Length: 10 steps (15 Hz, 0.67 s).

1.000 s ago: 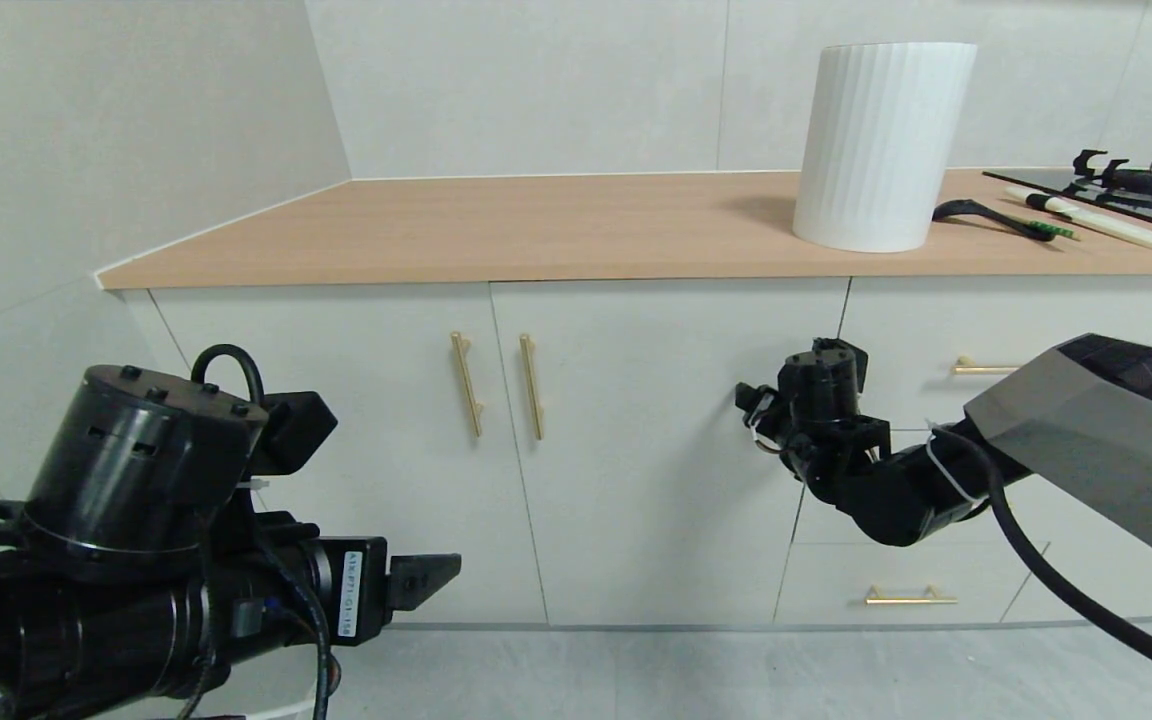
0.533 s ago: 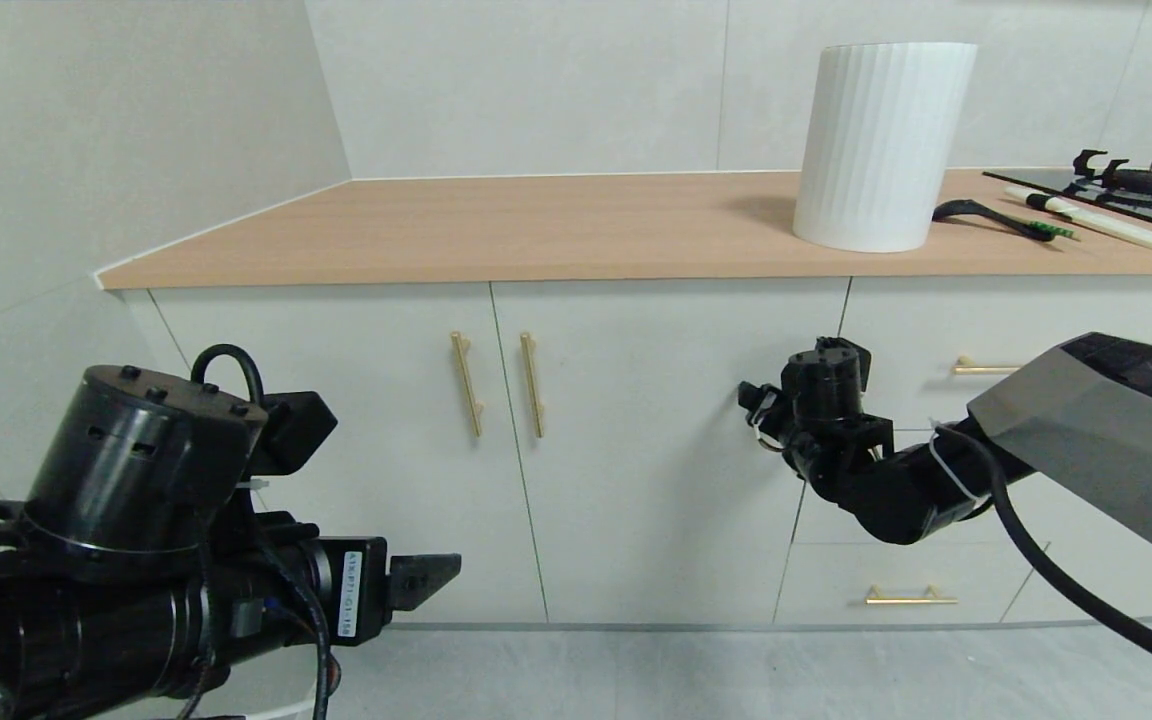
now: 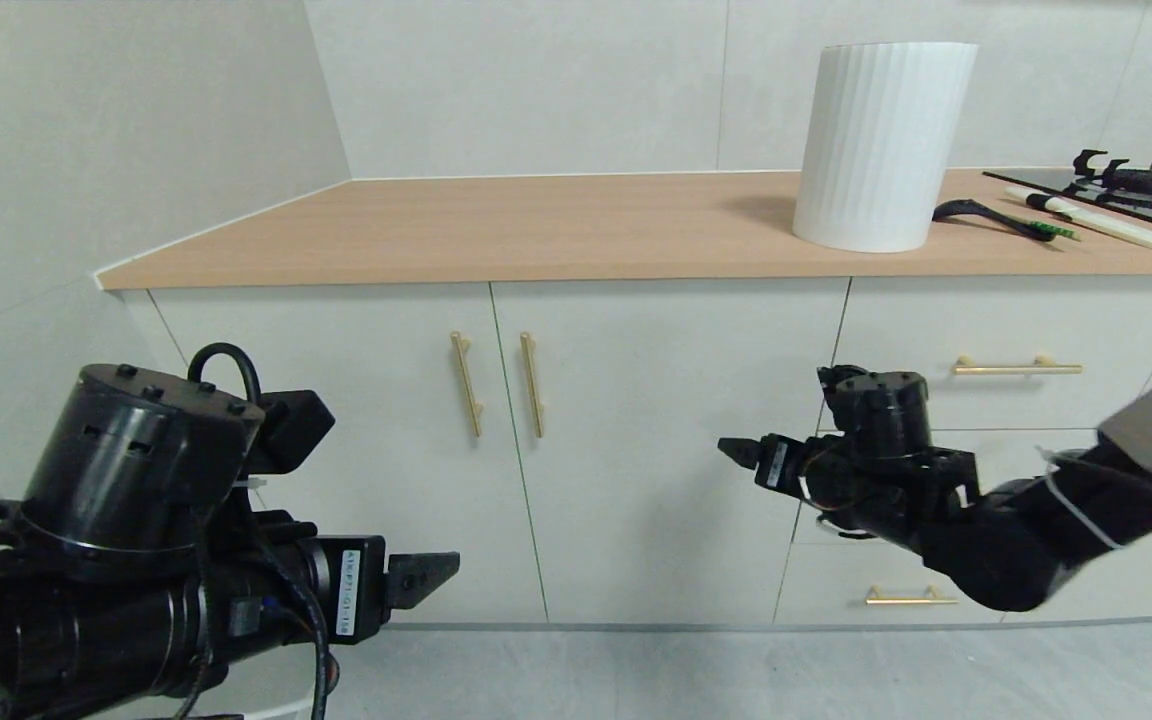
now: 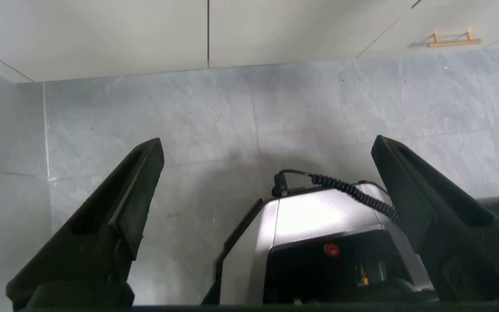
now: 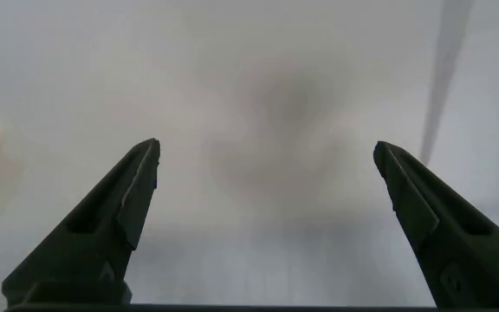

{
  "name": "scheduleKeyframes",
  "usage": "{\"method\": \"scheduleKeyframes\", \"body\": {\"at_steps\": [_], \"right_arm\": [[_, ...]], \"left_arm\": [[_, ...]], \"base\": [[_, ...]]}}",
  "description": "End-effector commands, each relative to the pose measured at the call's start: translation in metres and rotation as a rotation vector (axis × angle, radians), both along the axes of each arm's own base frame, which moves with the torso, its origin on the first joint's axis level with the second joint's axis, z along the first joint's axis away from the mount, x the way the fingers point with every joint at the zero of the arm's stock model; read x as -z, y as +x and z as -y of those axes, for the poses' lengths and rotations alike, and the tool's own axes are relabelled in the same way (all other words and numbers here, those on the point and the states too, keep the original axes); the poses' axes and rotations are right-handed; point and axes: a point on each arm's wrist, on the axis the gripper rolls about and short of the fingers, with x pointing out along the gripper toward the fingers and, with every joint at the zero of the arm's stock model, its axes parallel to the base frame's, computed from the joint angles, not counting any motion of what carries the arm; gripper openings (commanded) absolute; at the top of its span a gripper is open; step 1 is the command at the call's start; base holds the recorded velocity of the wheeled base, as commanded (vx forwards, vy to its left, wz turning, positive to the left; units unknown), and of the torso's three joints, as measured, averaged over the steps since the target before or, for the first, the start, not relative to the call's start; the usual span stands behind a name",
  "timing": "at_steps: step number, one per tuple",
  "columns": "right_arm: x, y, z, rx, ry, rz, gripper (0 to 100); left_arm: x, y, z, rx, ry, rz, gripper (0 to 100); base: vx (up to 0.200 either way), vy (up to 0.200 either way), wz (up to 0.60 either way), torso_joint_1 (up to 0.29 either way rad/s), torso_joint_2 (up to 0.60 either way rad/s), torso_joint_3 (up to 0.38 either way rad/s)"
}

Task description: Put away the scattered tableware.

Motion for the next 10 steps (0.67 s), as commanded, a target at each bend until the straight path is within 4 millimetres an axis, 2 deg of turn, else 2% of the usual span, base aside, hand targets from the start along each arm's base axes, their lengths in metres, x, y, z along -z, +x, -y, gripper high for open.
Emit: {"method": "scheduleKeyframes", "body": {"at_steps": [1,4,5,6,8,10], "right_arm": [[-0.041,-0.051,0.021,-0.163,-0.010,0.086,100],[-0.073,-0.084,0.042,-0.039,-0.069,0.216,100],[-0.092,-0.100,0.054,-0.005,-0.059,0.288,100],[-0.114,-0.130,0.076,0.038,-0.025,0.383,100],[-0.126,-0.180,0.103,0.086,-0.064,0.516,100],[-0.128,-0.216,0.127,0.192,-0.151,0.615,100]], "left_arm": [[-0.004,-0.002,-0.002,-0.006,-0.005,0.017,100],[-0.018,-0.019,-0.023,-0.038,0.026,0.121,100],[-0.025,-0.033,-0.033,-0.029,0.030,0.171,100],[-0.030,-0.054,-0.047,-0.016,0.029,0.242,100],[-0.027,-0.085,-0.071,-0.035,0.042,0.328,100],[-0.024,-0.118,-0.091,-0.049,0.062,0.444,100]], "base": [[0.000,0.000,0.00,0.000,0.00,0.000],[0.000,0.000,0.00,0.000,0.00,0.000],[0.000,0.000,0.00,0.000,0.00,0.000],[0.000,0.000,0.00,0.000,0.00,0.000],[0.000,0.000,0.00,0.000,0.00,0.000],[0.000,0.000,0.00,0.000,0.00,0.000]]}}
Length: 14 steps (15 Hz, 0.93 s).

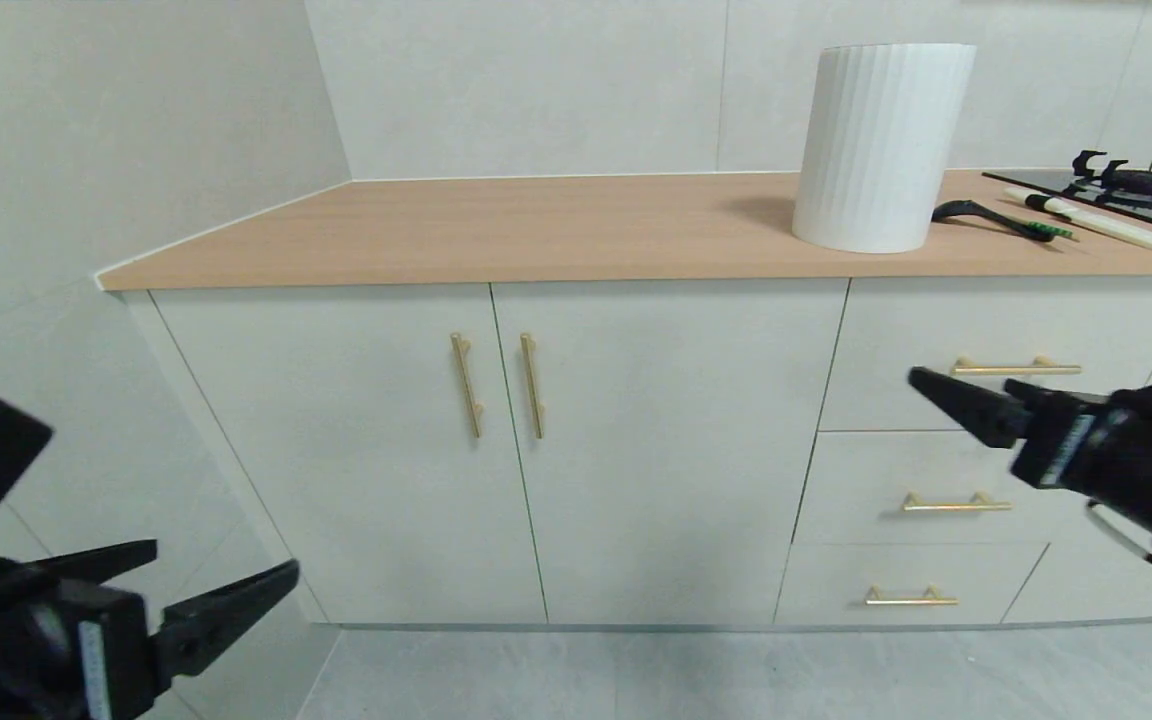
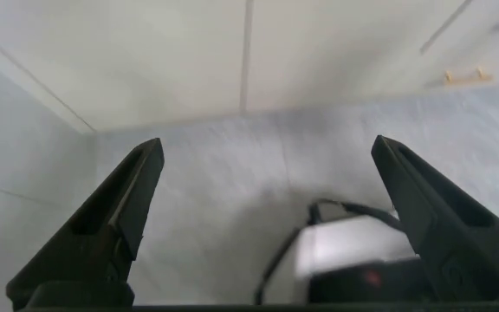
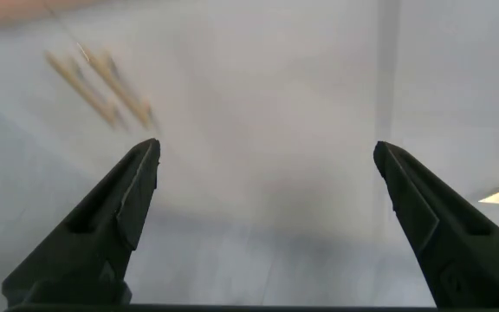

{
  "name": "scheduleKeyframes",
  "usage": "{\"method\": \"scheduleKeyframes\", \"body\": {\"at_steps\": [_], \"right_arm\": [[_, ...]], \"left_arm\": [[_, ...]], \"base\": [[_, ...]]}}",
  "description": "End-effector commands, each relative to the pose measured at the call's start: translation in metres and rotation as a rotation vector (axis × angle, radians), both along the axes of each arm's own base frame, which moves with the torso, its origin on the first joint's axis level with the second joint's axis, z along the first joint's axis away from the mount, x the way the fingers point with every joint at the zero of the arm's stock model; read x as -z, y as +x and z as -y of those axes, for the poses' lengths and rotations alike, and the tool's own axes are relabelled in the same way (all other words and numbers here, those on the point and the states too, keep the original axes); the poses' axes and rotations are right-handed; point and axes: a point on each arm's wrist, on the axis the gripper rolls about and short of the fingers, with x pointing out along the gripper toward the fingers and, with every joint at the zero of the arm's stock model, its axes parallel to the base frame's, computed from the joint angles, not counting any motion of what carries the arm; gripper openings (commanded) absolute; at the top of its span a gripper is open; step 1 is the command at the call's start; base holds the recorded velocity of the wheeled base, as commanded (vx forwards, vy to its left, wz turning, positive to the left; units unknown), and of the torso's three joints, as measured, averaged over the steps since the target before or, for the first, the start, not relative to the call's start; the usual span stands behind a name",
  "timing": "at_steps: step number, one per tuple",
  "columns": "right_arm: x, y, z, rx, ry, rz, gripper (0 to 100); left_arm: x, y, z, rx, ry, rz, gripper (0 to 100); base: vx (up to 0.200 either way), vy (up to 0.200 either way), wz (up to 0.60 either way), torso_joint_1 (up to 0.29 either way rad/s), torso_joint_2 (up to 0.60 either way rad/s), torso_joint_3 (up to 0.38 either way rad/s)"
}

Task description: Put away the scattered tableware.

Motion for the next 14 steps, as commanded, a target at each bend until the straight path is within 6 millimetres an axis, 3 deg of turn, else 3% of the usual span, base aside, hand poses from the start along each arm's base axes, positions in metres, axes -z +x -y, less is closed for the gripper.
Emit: {"method": "scheduleKeyframes", "body": {"at_steps": [1,3,6,8,11,14], "right_arm": [[-0.015,-0.098,0.059,0.221,-0.056,0.250,100],[-0.013,-0.145,0.080,0.359,-0.096,0.283,100],[0.003,-0.210,0.090,0.486,-0.171,0.322,100],[0.013,-0.231,0.091,0.515,-0.204,0.374,100],[0.027,-0.243,0.088,0.618,-0.221,0.383,100],[0.053,-0.236,0.086,0.654,-0.232,0.330,100]], "left_arm": [[0.005,-0.070,-0.042,-0.068,-0.017,0.251,100],[0.008,-0.102,-0.055,-0.126,-0.056,0.371,100],[0.022,-0.142,-0.064,-0.215,-0.026,0.481,100],[0.032,-0.159,-0.067,-0.227,0.034,0.513,100],[0.039,-0.164,-0.064,-0.311,0.062,0.506,100],[0.045,-0.167,-0.056,-0.421,0.091,0.506,100]], "base": [[0.000,0.000,0.00,0.000,0.00,0.000],[0.000,0.000,0.00,0.000,0.00,0.000],[0.000,0.000,0.00,0.000,0.00,0.000],[0.000,0.000,0.00,0.000,0.00,0.000],[0.000,0.000,0.00,0.000,0.00,0.000],[0.000,0.000,0.00,0.000,0.00,0.000]]}}
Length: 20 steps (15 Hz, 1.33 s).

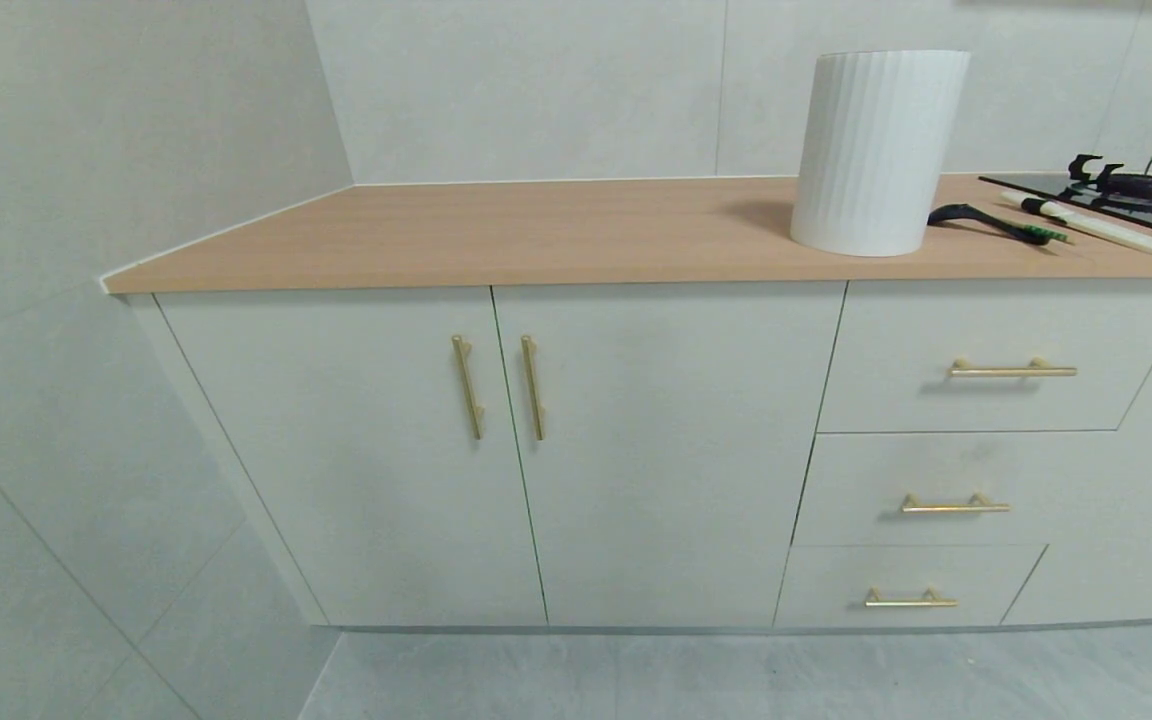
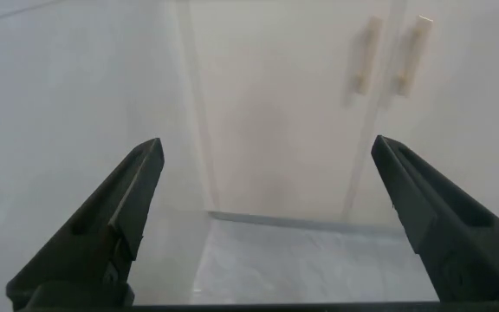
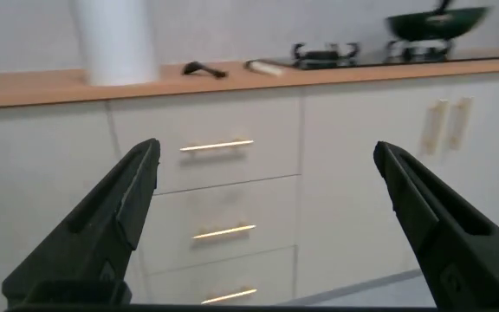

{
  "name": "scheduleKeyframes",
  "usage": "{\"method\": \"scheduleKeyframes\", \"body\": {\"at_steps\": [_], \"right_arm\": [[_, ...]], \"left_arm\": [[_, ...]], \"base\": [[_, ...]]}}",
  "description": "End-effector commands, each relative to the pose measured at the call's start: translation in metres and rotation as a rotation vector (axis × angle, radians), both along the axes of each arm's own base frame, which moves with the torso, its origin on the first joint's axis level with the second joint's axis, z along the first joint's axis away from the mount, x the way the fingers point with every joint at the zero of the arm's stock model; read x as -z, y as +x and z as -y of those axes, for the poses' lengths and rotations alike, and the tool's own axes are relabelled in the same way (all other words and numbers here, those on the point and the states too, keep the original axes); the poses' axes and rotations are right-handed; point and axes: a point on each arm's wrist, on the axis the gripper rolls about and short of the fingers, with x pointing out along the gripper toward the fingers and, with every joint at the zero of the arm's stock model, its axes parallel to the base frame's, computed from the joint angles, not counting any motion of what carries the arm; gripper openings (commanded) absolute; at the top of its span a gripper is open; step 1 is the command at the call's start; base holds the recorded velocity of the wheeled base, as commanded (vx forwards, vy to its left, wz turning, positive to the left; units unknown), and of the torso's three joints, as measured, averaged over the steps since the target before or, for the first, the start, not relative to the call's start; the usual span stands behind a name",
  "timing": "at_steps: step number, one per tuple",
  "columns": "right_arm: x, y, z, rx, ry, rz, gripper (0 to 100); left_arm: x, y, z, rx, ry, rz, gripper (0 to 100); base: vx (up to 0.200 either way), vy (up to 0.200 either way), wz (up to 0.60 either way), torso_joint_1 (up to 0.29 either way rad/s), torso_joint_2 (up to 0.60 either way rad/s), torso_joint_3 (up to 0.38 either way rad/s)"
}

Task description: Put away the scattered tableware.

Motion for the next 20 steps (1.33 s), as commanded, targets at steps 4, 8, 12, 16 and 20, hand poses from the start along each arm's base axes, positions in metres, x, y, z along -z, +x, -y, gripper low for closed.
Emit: {"method": "scheduleKeyframes", "body": {"at_steps": [4,8,12,16,20], "right_arm": [[0.075,0.030,-0.003,-0.084,0.024,-0.209,100],[0.095,0.037,-0.005,-0.217,0.025,-0.270,100],[0.098,0.037,-0.006,-0.261,0.053,-0.297,100],[0.098,0.037,-0.006,-0.263,0.048,-0.298,100],[0.098,0.037,-0.006,-0.263,0.048,-0.298,100]], "left_arm": [[0.044,0.006,0.005,-0.078,-0.009,-0.018,100],[0.078,0.034,0.006,-0.060,0.061,0.028,100],[0.090,0.039,0.007,0.000,0.070,0.002,100],[0.094,0.039,0.011,0.187,-0.026,-0.025,100],[0.095,0.039,0.011,0.187,-0.025,-0.030,100]], "base": [[0.000,0.000,0.00,0.000,0.00,0.000],[0.000,0.000,0.00,0.000,0.00,0.000],[0.000,0.000,0.00,0.000,0.00,0.000],[0.000,0.000,0.00,0.000,0.00,0.000],[0.000,0.000,0.00,0.000,0.00,0.000]]}}
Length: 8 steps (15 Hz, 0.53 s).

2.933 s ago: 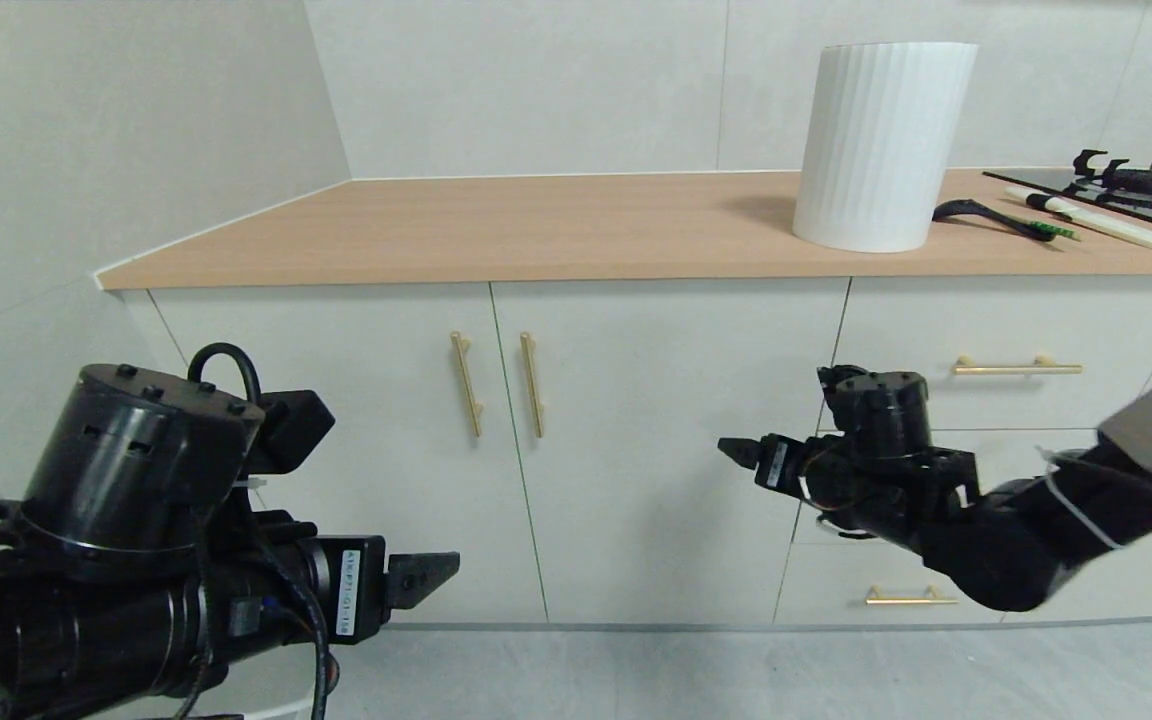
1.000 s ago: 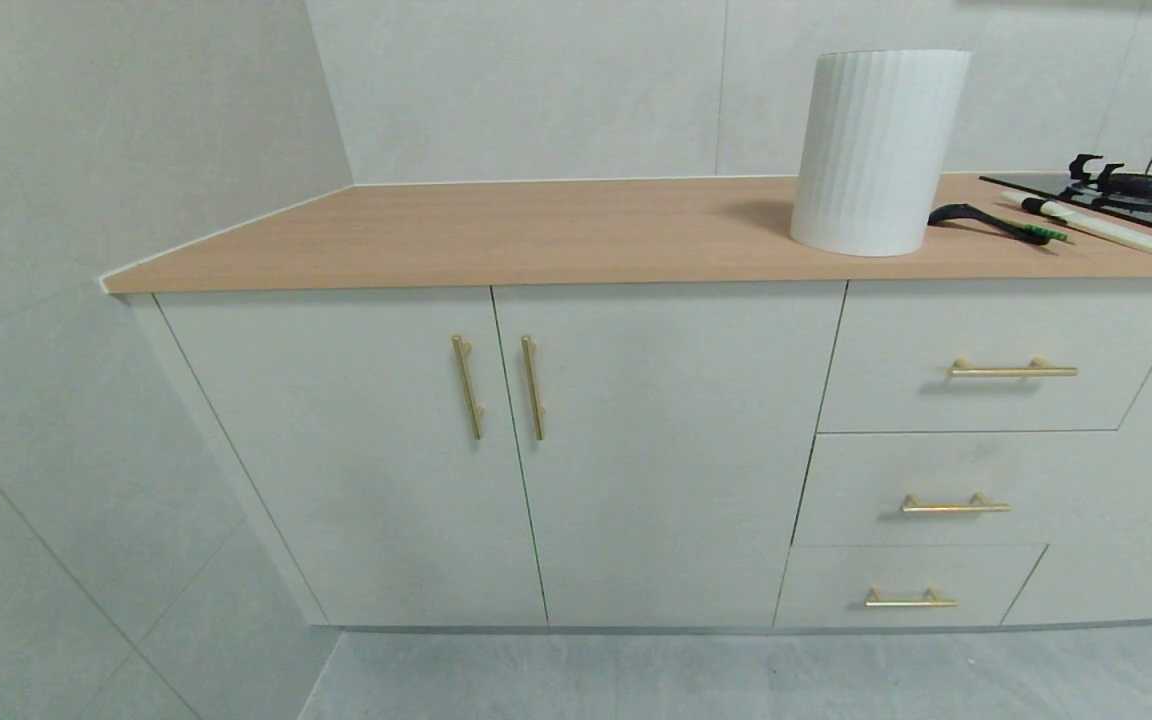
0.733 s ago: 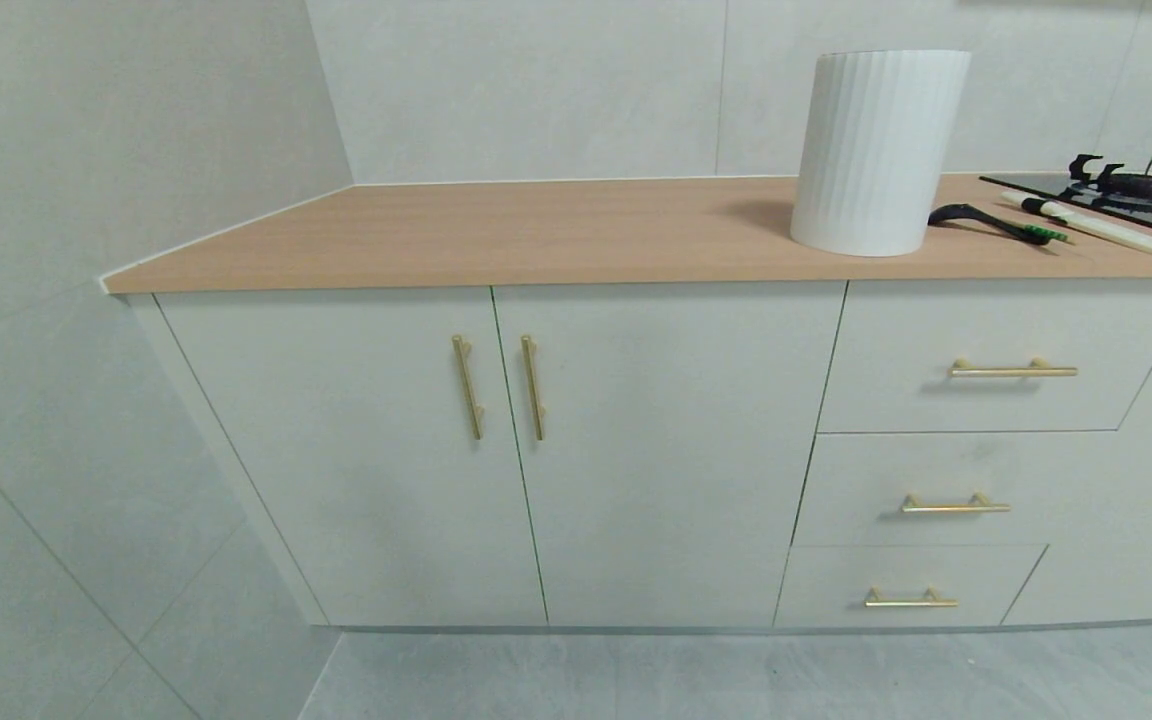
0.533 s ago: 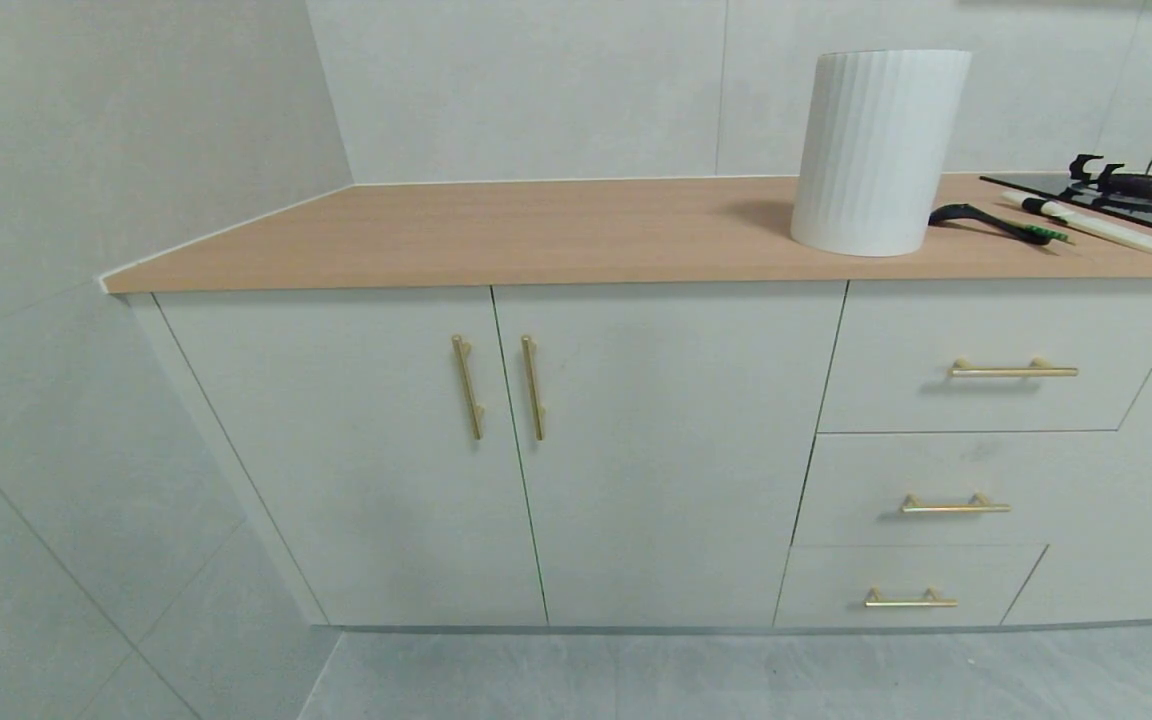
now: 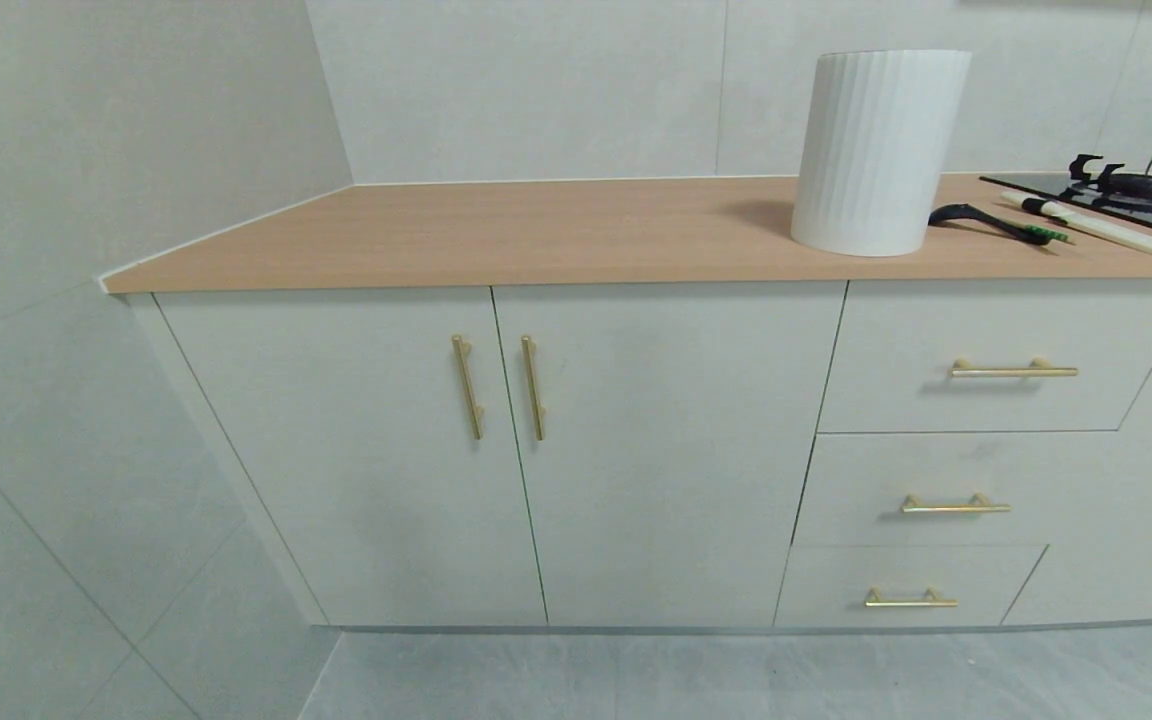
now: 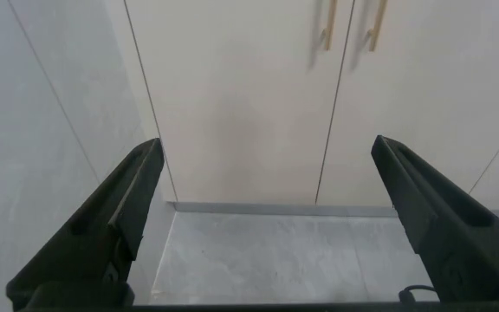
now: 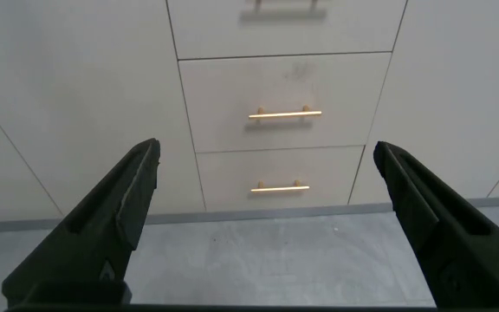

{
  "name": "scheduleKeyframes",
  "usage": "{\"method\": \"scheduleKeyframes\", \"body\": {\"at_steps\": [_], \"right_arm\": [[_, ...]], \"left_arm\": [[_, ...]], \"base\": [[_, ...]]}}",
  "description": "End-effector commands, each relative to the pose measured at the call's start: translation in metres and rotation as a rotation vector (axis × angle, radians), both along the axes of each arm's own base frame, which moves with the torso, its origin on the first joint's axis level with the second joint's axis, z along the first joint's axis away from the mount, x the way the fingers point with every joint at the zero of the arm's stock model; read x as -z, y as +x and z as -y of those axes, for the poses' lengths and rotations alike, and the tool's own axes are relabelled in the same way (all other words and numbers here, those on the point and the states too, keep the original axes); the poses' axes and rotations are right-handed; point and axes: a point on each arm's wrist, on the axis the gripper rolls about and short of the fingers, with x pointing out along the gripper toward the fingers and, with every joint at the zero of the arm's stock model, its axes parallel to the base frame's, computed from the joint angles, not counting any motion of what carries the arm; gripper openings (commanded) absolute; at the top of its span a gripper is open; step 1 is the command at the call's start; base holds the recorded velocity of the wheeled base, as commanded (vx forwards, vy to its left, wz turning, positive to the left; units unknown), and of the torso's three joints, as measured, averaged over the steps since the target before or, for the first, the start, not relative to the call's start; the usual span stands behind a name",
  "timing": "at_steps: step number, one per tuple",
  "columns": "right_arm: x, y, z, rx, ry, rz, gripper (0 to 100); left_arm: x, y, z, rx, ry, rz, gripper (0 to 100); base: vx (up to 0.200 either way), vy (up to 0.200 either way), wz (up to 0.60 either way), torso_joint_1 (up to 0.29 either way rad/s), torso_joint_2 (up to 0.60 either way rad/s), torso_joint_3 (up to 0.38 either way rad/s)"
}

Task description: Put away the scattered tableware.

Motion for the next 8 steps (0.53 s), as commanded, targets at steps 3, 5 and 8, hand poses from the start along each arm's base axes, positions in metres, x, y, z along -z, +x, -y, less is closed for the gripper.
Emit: {"method": "scheduleKeyframes", "body": {"at_steps": [3,5,8], "right_arm": [[0.0002,0.0002,0.0001,0.001,0.000,-0.004,100],[0.0002,0.0002,0.0000,0.000,0.000,-0.004,100],[0.0002,0.0002,0.0000,-0.002,0.000,-0.004,100]], "left_arm": [[-0.0002,0.0001,0.0000,0.000,-0.004,0.000,100],[0.0000,0.0000,0.0000,0.000,-0.003,0.000,100],[0.0000,0.0001,0.0000,0.000,-0.003,-0.001,100]], "base": [[0.000,0.000,0.00,0.000,0.00,0.000],[0.000,0.000,0.00,0.000,0.00,0.000],[0.000,0.000,0.00,0.000,0.00,0.000]]}}
